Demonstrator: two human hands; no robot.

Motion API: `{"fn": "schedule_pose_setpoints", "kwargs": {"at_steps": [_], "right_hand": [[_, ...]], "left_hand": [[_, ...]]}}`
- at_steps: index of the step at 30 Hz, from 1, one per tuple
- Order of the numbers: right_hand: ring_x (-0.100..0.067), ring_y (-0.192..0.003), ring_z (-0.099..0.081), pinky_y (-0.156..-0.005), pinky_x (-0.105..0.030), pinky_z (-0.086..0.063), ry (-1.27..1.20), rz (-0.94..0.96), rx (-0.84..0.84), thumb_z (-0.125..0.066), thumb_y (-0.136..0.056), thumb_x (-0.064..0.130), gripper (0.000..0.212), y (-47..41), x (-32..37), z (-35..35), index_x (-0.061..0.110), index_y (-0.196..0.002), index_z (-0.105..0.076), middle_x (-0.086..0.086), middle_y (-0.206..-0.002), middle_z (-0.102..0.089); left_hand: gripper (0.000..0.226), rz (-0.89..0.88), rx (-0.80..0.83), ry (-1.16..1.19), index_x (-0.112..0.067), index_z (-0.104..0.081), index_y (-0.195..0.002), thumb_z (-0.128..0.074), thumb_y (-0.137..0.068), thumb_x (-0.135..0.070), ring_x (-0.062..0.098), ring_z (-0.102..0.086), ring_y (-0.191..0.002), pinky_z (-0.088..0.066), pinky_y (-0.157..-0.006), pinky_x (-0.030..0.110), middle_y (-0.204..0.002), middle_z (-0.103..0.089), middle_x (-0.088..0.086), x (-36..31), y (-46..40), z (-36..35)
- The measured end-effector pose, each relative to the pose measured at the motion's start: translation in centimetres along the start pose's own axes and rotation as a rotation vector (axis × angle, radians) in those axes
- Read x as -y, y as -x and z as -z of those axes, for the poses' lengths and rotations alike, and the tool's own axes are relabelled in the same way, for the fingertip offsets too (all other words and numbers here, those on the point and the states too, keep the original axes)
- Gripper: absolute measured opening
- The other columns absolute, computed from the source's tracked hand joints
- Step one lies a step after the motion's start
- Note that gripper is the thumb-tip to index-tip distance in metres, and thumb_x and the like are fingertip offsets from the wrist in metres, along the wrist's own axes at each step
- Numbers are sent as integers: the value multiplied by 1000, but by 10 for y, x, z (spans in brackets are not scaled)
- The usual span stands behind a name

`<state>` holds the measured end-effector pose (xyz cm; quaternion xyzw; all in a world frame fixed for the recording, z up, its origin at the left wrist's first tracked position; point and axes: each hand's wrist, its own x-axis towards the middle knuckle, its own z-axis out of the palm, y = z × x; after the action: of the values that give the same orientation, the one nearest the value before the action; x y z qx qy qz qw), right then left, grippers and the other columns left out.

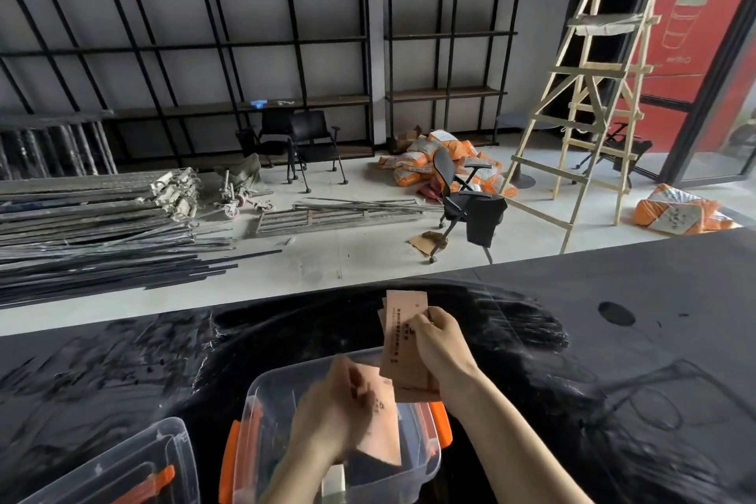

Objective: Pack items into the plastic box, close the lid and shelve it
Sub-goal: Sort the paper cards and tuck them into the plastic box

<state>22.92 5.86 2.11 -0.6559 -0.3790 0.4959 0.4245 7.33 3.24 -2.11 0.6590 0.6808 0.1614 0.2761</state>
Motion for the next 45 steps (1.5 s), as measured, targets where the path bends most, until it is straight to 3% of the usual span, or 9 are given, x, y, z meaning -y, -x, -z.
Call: {"fn": "schedule_pose_setpoints", "kwargs": {"at_steps": [3, 7, 10, 13, 21, 29, 35, 38, 45], "right_hand": [[-37, -89, -75, -76, -55, -65, -51, 0, 29, -46, -95, 24, 27, -1, 6, -11, 9, -107, -66, -19, -99, -76], [-25, -71, -66, -73, -46, -63, -122, 25, 122, -51, -97, 12, 23, 4, 10, -35, -3, -103, -68, -11, -77, -71], [-23, -77, -67, -84, -48, -61, -134, 62, 176, -53, -97, 13, 21, 10, 13, -50, 0, -100, -70, -12, -80, -74], [-25, -97, -74, -99, -51, -57, -110, 180, 201, -48, -92, 18, 26, 12, 13, -58, 17, -103, -72, -11, -99, -79], [-19, -83, -77, -77, -37, -62, -267, 263, 271, -69, -96, 19, 24, 11, 4, -54, 13, -119, -69, -13, -102, -79], [-29, -89, -77, -76, -46, -66, -218, 362, 251, -72, -90, -2, 18, 8, 23, -31, 7, -105, -76, -16, -101, -78], [-36, -95, -75, -80, -46, -63, -177, 357, 340, -66, -90, -5, 25, 8, 31, -36, 7, -111, -69, -17, -101, -78], [-35, -99, -75, -86, -46, -57, -342, 282, 265, -62, -96, 12, 10, 15, 27, -56, 9, -104, -67, -16, -98, -79], [-31, -82, -69, -85, -39, -54, -350, 325, 19, -42, -96, 67, 71, 26, 30, -81, -3, -97, -57, -27, -101, -71]], "left_hand": [[19, -40, -208, 364, -28, -44, -110, -57, -96, -33, 10, -68, -73, -57, -69, 39, -85, -68, -9, -8, 1, 28], [14, -95, -372, 472, -20, -50, -115, -49, -101, -25, 8, -61, -81, -43, -66, 24, -94, -61, -13, -26, 0, 47], [21, -73, -300, 702, -16, -53, -106, -44, -102, -34, 10, -66, -90, -50, -69, 22, -102, -69, 0, -32, 0, 44], [31, -83, -100, 959, -12, -43, -101, -52, -96, -42, 22, -69, -92, -57, -84, 46, -101, -71, 14, -28, -2, 35], [12, 123, -361, 1450, -15, -54, -109, -52, -100, -22, 36, -68, -85, -54, -80, 50, -96, -70, 20, -36, -17, 57], [12, -36, -479, 1235, -32, -64, -103, -62, -92, -35, 22, -62, -108, -49, -92, 39, -119, -67, 6, -20, -13, 91], [35, -61, -437, 979, -12, -70, -80, -52, -98, -37, 18, -60, -76, -43, -68, 31, -76, -71, 0, -27, -17, 102], [37, -16, -548, 1029, -4, -59, -76, -49, -99, -31, 18, -54, -65, -40, -62, 32, -66, -61, 5, -30, -18, 94], [42, 13, -768, 958, -10, -37, -61, -51, -97, -24, 8, -34, -44, -29, -53, 33, -47, -40, -4, -41, -13, 84]]}}
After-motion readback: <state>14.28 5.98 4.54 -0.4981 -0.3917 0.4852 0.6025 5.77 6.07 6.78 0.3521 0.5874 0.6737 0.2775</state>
